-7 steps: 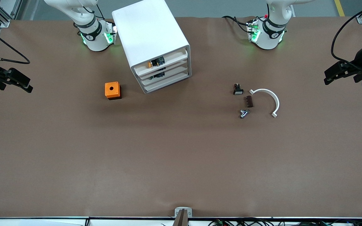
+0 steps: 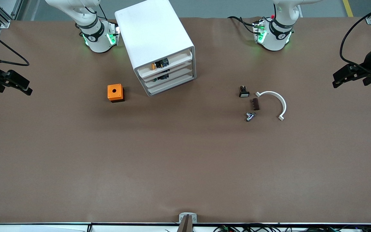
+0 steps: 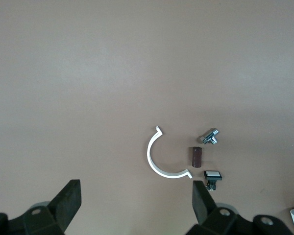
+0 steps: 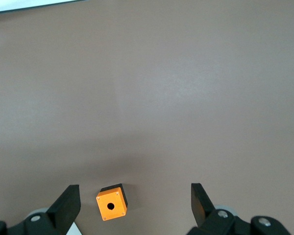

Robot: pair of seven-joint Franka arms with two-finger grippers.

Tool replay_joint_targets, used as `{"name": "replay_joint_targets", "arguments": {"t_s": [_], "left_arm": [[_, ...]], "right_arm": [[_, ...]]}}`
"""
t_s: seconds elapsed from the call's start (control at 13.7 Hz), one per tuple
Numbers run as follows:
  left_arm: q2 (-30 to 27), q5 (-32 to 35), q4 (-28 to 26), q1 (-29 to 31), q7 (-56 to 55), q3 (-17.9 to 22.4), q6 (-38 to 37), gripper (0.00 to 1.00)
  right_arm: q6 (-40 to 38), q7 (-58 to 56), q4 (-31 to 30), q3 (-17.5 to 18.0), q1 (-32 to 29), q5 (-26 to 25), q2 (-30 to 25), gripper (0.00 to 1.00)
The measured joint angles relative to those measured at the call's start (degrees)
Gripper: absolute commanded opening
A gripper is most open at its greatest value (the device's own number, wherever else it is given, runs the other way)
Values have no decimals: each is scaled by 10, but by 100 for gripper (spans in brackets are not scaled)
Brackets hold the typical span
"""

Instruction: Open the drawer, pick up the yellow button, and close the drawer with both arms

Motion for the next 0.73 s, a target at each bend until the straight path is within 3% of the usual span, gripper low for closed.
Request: {"name": "replay_joint_targets", "arguments": {"t_s": [0.73], "left_arm": [[98, -4, 20, -16, -18, -12, -7, 100]], "right_arm": [[0, 0, 0, 0, 0, 0, 2, 100]]}}
